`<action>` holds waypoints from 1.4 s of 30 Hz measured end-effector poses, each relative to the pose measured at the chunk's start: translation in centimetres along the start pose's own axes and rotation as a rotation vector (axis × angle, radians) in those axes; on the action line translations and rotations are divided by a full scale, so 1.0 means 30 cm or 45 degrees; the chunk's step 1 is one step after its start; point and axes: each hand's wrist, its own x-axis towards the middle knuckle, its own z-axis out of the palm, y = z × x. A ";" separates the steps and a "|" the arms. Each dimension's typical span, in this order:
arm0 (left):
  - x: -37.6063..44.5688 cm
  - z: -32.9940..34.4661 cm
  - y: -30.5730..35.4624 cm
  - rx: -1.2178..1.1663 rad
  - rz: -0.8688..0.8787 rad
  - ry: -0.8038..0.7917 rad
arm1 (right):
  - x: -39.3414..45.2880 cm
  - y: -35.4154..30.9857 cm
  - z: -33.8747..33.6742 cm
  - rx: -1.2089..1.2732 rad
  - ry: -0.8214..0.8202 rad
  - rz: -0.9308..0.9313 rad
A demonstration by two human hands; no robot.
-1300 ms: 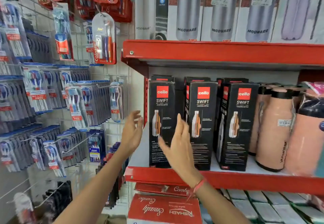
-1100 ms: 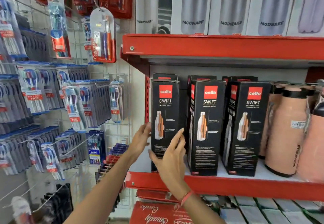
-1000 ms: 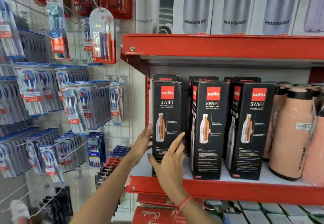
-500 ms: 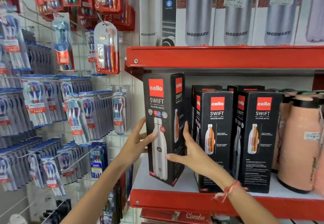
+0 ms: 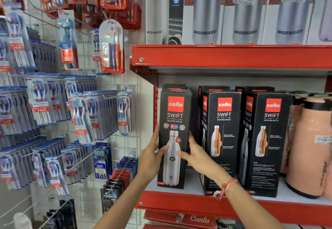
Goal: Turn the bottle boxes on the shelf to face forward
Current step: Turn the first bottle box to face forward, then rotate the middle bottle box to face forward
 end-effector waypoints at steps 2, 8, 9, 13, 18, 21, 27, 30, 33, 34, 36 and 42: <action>0.004 0.004 -0.011 0.018 -0.028 0.009 | 0.002 -0.004 0.008 -0.017 0.020 0.009; 0.012 0.000 -0.031 0.020 -0.072 -0.004 | 0.004 -0.015 0.025 -0.063 0.067 0.031; 0.011 -0.002 -0.033 0.013 -0.075 -0.010 | -0.001 -0.017 0.029 -0.072 0.088 0.033; -0.017 0.003 -0.023 0.133 -0.119 0.029 | -0.043 -0.028 0.043 -0.127 0.299 -0.051; -0.089 0.060 0.040 0.342 0.146 0.528 | -0.175 -0.031 0.017 -0.173 0.770 -0.271; -0.102 0.136 0.098 0.170 0.229 0.308 | -0.261 -0.008 -0.014 -0.197 0.986 -0.278; -0.067 0.288 0.105 -0.082 -0.098 -0.014 | -0.352 0.059 -0.044 -0.310 1.030 0.045; -0.039 0.336 0.099 -0.155 -0.255 -0.050 | -0.346 0.072 -0.031 -0.303 0.935 0.209; -0.003 0.381 0.099 -0.197 -0.381 -0.085 | -0.312 0.075 -0.009 -0.333 0.887 0.295; 0.007 0.394 0.095 -0.214 -0.417 -0.092 | -0.300 0.077 -0.002 -0.330 0.886 0.310; 0.028 0.415 0.081 -0.252 -0.472 -0.100 | -0.280 0.084 0.011 -0.320 0.906 0.305; 0.076 0.433 0.050 -0.333 -0.518 -0.047 | -0.264 0.086 -0.006 -0.474 0.916 0.230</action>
